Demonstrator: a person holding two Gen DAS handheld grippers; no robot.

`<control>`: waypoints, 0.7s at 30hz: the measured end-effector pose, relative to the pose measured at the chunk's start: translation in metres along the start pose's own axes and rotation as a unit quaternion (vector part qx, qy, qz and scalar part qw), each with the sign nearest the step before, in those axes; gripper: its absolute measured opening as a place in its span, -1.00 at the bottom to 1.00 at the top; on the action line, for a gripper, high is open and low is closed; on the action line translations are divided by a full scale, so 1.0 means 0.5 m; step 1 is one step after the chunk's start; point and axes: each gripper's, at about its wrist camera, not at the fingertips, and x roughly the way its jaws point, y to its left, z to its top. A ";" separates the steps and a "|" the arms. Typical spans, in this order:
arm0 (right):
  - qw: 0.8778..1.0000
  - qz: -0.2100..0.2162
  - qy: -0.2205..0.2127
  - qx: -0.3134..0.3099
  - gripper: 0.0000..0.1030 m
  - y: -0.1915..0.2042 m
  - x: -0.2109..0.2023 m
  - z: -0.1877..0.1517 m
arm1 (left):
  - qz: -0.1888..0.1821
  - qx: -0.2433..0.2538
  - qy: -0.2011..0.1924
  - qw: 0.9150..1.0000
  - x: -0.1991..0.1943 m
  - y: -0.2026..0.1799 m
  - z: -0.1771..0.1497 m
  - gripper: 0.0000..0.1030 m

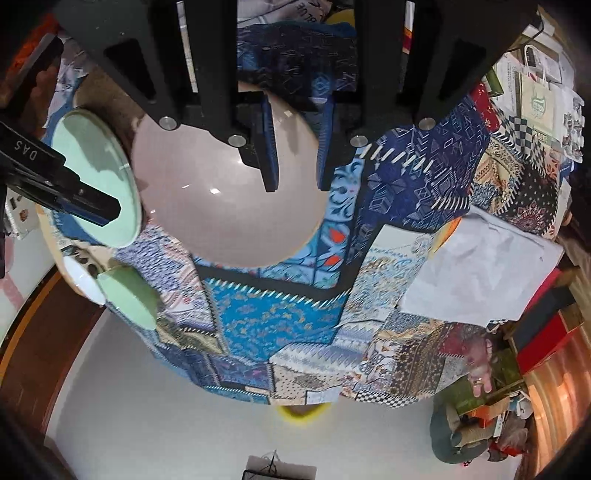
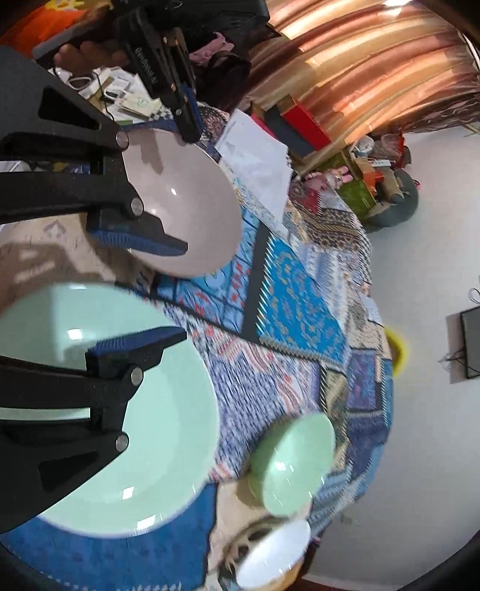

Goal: Organize plates and bowls
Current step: 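Carry the pale pink bowl onto the mint green plate and release it, then move the left gripper to the mint green bowl and grasp its rim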

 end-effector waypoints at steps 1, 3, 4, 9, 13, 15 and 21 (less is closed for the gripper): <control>1.000 -0.009 -0.008 0.000 -0.15 -0.012 -0.012 0.004 | -0.001 0.002 -0.004 1.000 -0.006 -0.007 0.005 -0.60; 0.999 -0.024 -0.021 0.003 -0.10 -0.038 -0.031 0.011 | 0.000 0.012 -0.018 1.000 -0.019 -0.028 0.019 -0.53; 0.999 -0.031 -0.024 0.004 -0.08 -0.050 -0.038 0.014 | 0.000 0.016 -0.023 1.000 -0.024 -0.037 0.025 -0.46; 0.997 -0.061 -0.031 0.021 -0.06 -0.121 -0.061 0.031 | -0.007 0.035 -0.046 0.998 -0.033 -0.097 0.065 -0.10; 0.995 -0.084 -0.035 0.039 -0.03 -0.189 -0.075 0.045 | -0.012 0.053 -0.054 0.997 -0.020 -0.148 0.097 0.17; 0.994 -0.092 -0.033 0.047 -0.02 -0.218 -0.075 0.053 | -0.014 0.060 -0.053 0.997 -0.008 -0.169 0.113 0.26; 0.992 -0.107 -0.026 0.059 -0.02 -0.285 -0.059 0.078 | -0.030 0.072 -0.029 0.997 0.049 -0.229 0.169 0.37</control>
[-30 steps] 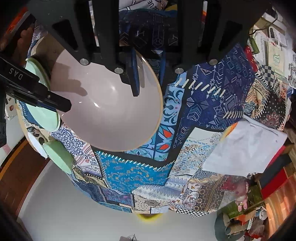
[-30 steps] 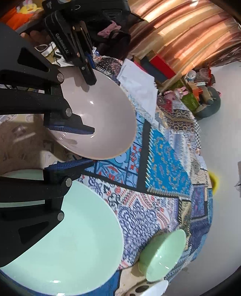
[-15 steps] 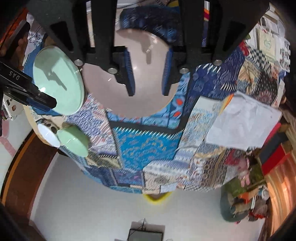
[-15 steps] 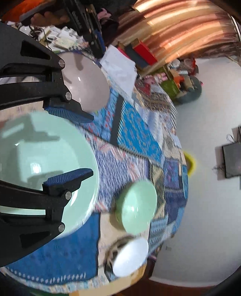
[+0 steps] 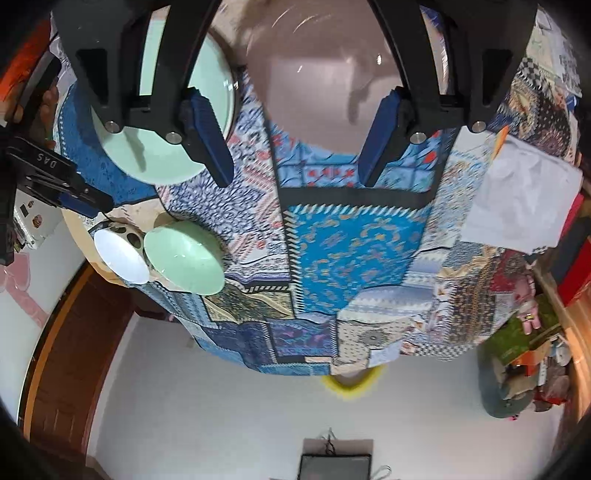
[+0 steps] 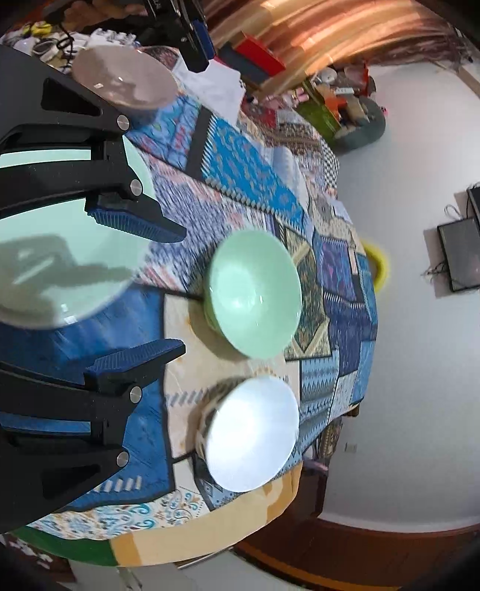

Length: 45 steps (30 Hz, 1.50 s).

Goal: Organize plates and bowls
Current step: 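Move the left gripper to the mint green bowl and grasp its rim, then lift the mint green bowl and carry it over the pale pink bowl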

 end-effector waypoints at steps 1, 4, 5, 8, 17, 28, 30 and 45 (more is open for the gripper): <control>1.000 0.003 0.001 0.004 -0.02 -0.009 0.008 0.007 | 0.001 0.004 0.003 1.000 0.011 -0.009 0.010 0.37; 1.000 0.010 0.008 0.021 -0.02 -0.034 0.037 0.026 | 0.006 0.021 0.005 1.000 0.044 -0.039 0.043 0.37; 1.000 0.013 0.010 0.027 -0.02 -0.041 0.046 0.032 | 0.007 0.028 0.006 1.000 0.056 -0.051 0.054 0.38; 0.999 0.017 0.018 0.037 -0.02 -0.056 0.077 0.045 | 0.005 0.044 0.010 0.999 0.092 -0.075 0.078 0.43; 0.997 0.015 0.052 0.051 -0.35 -0.088 0.173 0.071 | 0.001 0.068 0.035 0.997 0.226 -0.113 0.120 0.44; 0.996 0.011 0.086 0.036 -0.52 -0.086 0.222 0.090 | -0.001 0.082 0.065 0.994 0.316 -0.145 0.144 0.44; 0.995 0.016 0.089 0.029 -0.52 -0.084 0.223 0.088 | -0.002 0.077 0.067 0.995 0.329 -0.150 0.149 0.44; 0.990 0.089 0.103 -0.037 -0.53 -0.022 0.225 0.076 | -0.019 0.052 0.131 0.990 0.407 -0.140 0.137 -0.54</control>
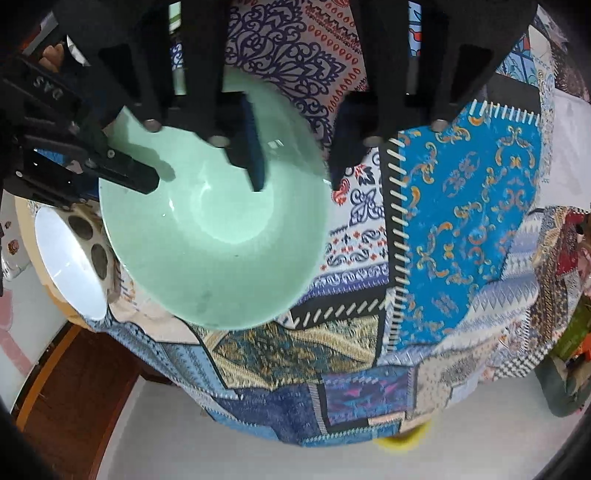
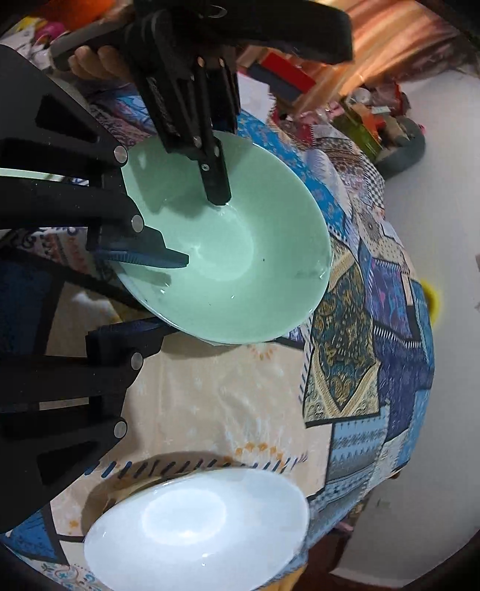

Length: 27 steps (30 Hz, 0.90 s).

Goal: Organize plates and bowls
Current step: 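Lift the mint green bowl and carry it over the pale pink bowl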

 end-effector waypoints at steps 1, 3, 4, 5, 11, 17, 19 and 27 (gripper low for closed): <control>1.000 -0.006 0.000 -0.004 -0.54 0.003 0.001 0.001 | -0.001 -0.002 0.005 1.000 0.003 0.001 -0.001 -0.60; 1.000 -0.007 0.002 0.001 -0.56 0.002 0.001 0.004 | 0.004 -0.005 0.007 1.000 0.004 0.004 -0.004 -0.67; 1.000 -0.004 0.003 0.007 -0.57 -0.002 0.002 0.006 | 0.003 -0.004 0.005 1.000 0.002 0.005 -0.005 -0.68; 1.000 -0.004 0.003 0.009 -0.58 -0.002 0.002 0.006 | 0.002 -0.003 0.006 1.000 0.001 0.004 -0.006 -0.69; 1.000 -0.006 -0.001 0.014 -0.61 0.002 -0.008 0.000 | 0.018 0.015 0.001 1.000 -0.019 -0.014 -0.022 -0.69; 1.000 -0.004 -0.009 0.002 -0.61 0.020 -0.031 -0.010 | 0.016 0.010 -0.009 1.000 -0.056 -0.018 -0.039 -0.68; 1.000 -0.001 -0.013 0.002 -0.61 0.025 -0.042 -0.013 | 0.016 0.008 -0.012 1.000 -0.071 -0.021 -0.045 -0.68; 0.999 -0.002 -0.039 -0.004 -0.61 0.056 -0.105 -0.027 | 0.008 0.000 -0.031 0.999 -0.136 -0.031 -0.072 -0.68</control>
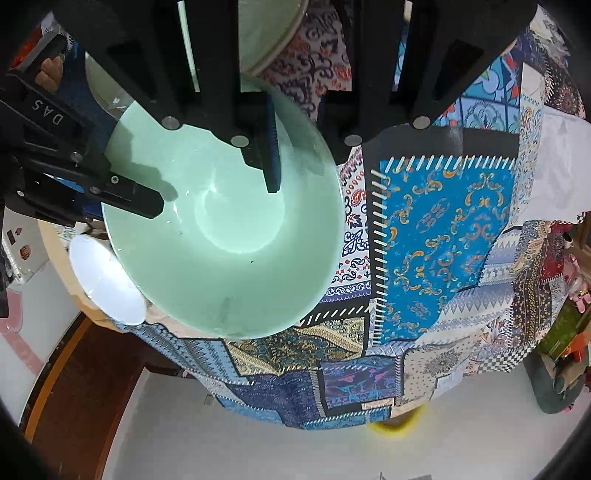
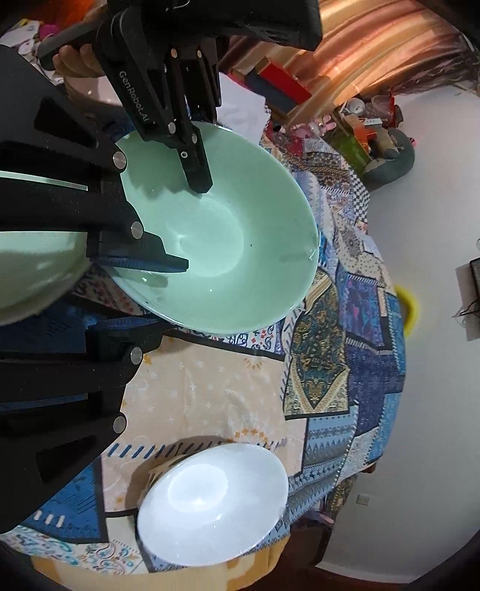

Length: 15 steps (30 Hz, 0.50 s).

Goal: Organize plates and bowls
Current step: 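Lift the mint green bowl and carry it over the pale pink bowl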

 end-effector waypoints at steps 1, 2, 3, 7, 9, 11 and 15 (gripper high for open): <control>1.000 0.002 -0.002 0.001 -0.61 0.004 -0.009 -0.001 | 0.001 0.002 -0.004 1.000 -0.010 -0.002 -0.004 -0.68; 1.000 0.003 -0.003 0.002 -0.61 0.006 -0.013 -0.001 | 0.001 0.002 -0.007 1.000 -0.018 -0.002 -0.006 -0.68; 1.000 0.005 -0.006 0.001 -0.61 0.012 -0.021 -0.002 | -0.001 0.001 -0.010 1.000 -0.028 -0.001 -0.009 -0.68; 1.000 0.009 -0.014 -0.004 -0.61 0.034 -0.044 -0.006 | -0.002 0.000 -0.022 1.000 -0.070 0.002 -0.026 -0.68; 1.000 0.011 -0.019 -0.008 -0.61 0.048 -0.055 -0.008 | 0.000 -0.001 -0.028 1.000 -0.091 0.006 -0.035 -0.68; 1.000 0.013 -0.023 -0.011 -0.61 0.057 -0.064 -0.012 | 0.000 -0.003 -0.033 0.999 -0.111 0.010 -0.045 -0.68; 0.999 0.016 -0.031 -0.017 -0.61 0.086 -0.080 -0.020 | 0.002 -0.007 -0.045 0.999 -0.150 0.019 -0.070 -0.68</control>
